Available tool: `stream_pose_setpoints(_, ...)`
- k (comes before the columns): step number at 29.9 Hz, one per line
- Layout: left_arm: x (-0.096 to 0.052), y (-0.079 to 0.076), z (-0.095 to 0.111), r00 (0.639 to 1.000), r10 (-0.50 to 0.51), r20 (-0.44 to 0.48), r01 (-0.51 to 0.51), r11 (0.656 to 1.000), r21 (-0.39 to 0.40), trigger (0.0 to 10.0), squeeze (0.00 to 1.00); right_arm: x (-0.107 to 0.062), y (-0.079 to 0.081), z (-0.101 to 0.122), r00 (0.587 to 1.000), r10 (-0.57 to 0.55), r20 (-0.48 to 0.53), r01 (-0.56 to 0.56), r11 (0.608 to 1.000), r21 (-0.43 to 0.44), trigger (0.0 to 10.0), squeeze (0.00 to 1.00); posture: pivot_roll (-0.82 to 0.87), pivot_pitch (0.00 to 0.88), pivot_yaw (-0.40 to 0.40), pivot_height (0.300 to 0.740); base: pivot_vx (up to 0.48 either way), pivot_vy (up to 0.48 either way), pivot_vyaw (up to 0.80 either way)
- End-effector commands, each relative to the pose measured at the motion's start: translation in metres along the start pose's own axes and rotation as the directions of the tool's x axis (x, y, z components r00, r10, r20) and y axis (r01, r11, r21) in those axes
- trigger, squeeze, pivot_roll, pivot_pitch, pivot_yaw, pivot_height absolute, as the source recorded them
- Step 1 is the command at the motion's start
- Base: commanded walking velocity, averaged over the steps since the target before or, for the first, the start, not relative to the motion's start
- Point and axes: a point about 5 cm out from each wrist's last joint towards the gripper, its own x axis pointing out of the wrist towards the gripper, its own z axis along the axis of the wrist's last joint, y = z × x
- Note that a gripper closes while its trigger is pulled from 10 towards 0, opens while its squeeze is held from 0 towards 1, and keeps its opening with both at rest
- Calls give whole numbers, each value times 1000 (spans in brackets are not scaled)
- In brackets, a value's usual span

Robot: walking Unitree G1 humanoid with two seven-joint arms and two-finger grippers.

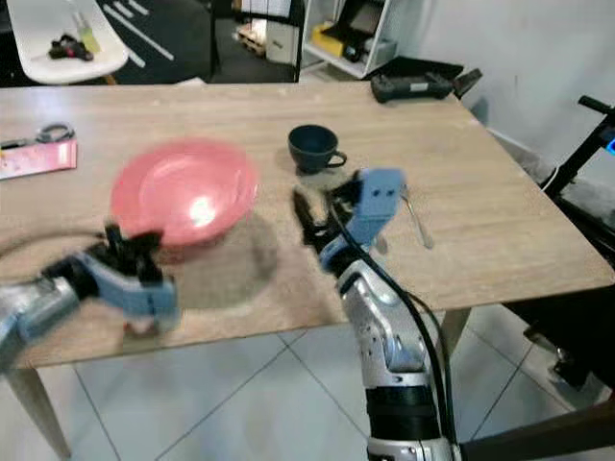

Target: Setting the table

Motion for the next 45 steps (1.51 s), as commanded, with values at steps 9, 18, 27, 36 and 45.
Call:
stream_pose_setpoints(9,-4,4,2,998,-10,58,8,999,38,10000,0,-7,11,-9,997,80,-13,-66,893,445,10000,0,123,72,32,740,0,0,0)
stream_pose_setpoints(18,14,-8,24,989,-22,149,24,1000,-7,10000,0,-1,2,14,995,28,99,-90,699,709,10000,0,114,71,32,740,0,0,0)
stream_pose_setpoints(27,27,-17,41,970,-52,237,55,998,-10,10000,0,4,17,9,996,78,36,-81,718,692,10000,0,107,70,31,740,0,0,0)
stream_pose_setpoints(36,29,-26,57,948,-75,310,86,996,-22,10000,0,6,17,8,998,58,8,-46,702,711,3922,0,102,69,38,740,0,0,0)
stream_pose_setpoints(45,27,-28,57,947,-78,311,89,996,-22,10000,0,5,9,8,1000,6,14,-14,698,716,0,0,105,71,39,740,0,0,0)
